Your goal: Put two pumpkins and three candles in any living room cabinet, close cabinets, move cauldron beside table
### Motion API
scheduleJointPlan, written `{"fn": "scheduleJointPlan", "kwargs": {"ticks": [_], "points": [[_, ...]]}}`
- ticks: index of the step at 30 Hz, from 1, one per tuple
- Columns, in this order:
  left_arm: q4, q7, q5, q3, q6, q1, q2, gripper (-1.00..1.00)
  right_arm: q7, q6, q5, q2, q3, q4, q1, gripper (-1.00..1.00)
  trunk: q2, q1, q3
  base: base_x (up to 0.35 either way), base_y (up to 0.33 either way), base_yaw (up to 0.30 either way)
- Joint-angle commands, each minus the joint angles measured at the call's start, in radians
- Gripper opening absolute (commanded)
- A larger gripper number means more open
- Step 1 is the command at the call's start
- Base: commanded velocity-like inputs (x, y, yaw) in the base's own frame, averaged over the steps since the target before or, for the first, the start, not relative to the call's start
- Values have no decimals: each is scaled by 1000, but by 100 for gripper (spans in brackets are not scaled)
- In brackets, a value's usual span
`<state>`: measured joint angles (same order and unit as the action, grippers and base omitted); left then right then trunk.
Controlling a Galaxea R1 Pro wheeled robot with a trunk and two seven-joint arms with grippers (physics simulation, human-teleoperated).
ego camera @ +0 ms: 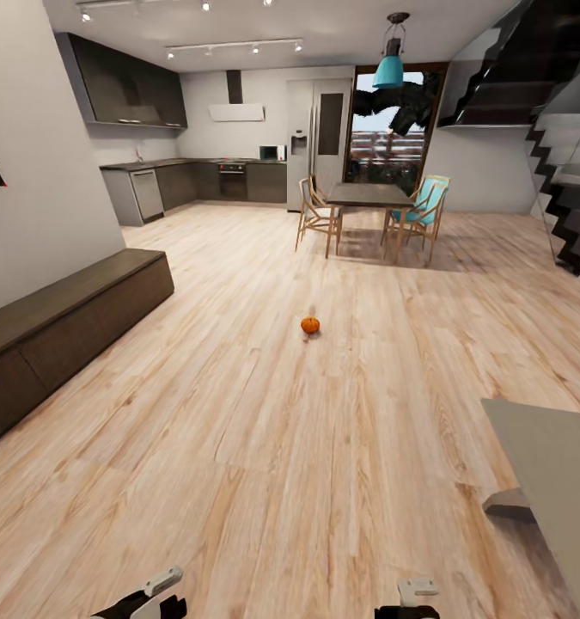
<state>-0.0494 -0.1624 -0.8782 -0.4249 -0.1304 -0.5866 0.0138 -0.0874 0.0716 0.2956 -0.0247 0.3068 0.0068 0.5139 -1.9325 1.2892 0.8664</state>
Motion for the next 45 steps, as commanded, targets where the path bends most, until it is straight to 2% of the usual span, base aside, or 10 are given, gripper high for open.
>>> {"fn": "scheduleJointPlan", "kwargs": {"ticks": [1,27,45], "points": [[0,2,0,0,0,0,0,100,0,0,0,0,0,0,0,100,0,0,0,324,0,0],[0,4,1,0,0,2,0,100,0,5,1,-3,0,1,-1,100,0,0,0,320,-1,1],[-1,4,1,0,0,2,0,100,0,5,-4,-3,0,1,-8,100,0,0,9,301,-83,210]]}}
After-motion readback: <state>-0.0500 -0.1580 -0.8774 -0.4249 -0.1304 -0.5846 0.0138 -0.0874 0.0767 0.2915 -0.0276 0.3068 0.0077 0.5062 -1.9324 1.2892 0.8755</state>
